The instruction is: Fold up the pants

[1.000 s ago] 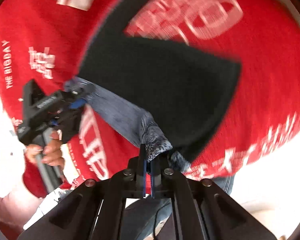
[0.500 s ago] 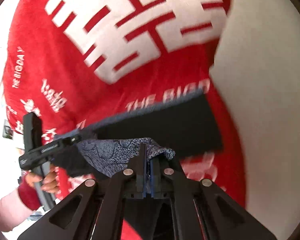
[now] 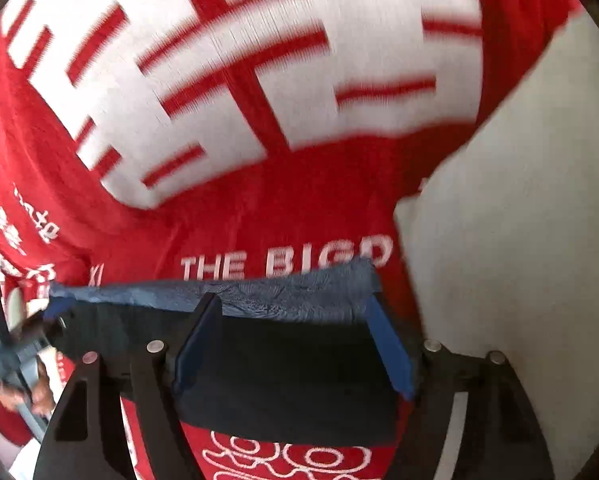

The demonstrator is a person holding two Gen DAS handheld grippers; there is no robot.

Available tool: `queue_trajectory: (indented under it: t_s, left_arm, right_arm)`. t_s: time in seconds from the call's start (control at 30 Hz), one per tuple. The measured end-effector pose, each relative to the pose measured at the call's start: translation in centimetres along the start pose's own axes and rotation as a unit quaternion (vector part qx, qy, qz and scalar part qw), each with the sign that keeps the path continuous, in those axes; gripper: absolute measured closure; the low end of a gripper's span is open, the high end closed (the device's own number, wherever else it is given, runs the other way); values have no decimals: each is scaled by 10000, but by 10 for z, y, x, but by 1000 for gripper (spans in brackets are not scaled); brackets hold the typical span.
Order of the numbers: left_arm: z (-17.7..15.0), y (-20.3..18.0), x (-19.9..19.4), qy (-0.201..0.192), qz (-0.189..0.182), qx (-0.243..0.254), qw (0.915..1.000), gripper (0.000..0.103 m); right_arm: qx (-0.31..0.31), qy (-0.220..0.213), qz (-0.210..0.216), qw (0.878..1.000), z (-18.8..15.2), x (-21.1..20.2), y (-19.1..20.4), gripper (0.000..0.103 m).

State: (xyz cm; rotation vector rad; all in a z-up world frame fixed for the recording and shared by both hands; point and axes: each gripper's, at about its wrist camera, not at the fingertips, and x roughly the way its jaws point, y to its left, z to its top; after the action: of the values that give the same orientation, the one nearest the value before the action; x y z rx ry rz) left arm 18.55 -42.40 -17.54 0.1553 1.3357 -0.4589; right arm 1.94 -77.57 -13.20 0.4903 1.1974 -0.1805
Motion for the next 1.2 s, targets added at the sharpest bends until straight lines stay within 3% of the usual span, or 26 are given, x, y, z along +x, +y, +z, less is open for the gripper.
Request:
queue_trajectory:
  t_s: [0.07,0.13,0.2,0.27,0.4,0.5,0.6,0.73,0.8,0.87,0.93,1.03,1.1,1.2]
  left_arm:
    - [-12,-13,15,177,39,129,9998,29]
    - [-20,-28,30,319,-26,216,9993,29]
    - [-22,-40,42,340,-4,280,9990,29]
    - [-27,-50,57,369,203,352,9985,29]
    - [-22,-53,70,196,294,310,9989,21]
    - [-13,-57,76,158,323,333,9988,19]
    - [-8,-59,74,252,341,341,9985,19]
    - [6,-43,50,-133,548,134,9983,19]
    - [10,-26,53,-107,667,-103,9977,19]
    - [10,-5,71,206,807,-330,9960,16]
    - [7,5,77,15,707,-390,9967,10]
    - [10,-1,76,58,803,-230,9965,9]
    - [14,-3,74,104,816,-325,9961,10]
    - [18,-13,63,55,794,-367,9961,10]
  right_arm:
    - [146,-125,-27,9998,-1,-10,-1,25]
    - [273,37,29,9996,-5,-6,-5,31]
    - [278,388,-39,9989,-13,11,-8,63]
    - [257,665,-129,9974,-20,32,-9,72]
    - [13,884,-508,9948,-31,80,-10,77]
    - [-390,492,-705,9955,-19,88,-3,78]
    - [-272,626,-747,9949,-10,90,0,74]
    - [286,659,-201,9972,-12,67,-8,74]
    - [240,660,-246,9972,-24,60,-5,69]
    - [106,759,-411,9962,-41,64,-4,51]
    - [-186,624,-484,9967,-61,69,-3,50]
    - [-656,298,-530,9960,-73,68,9,35]
    - [-730,435,-455,9953,-71,72,15,20]
    - [-698,671,-345,9947,-67,75,17,14]
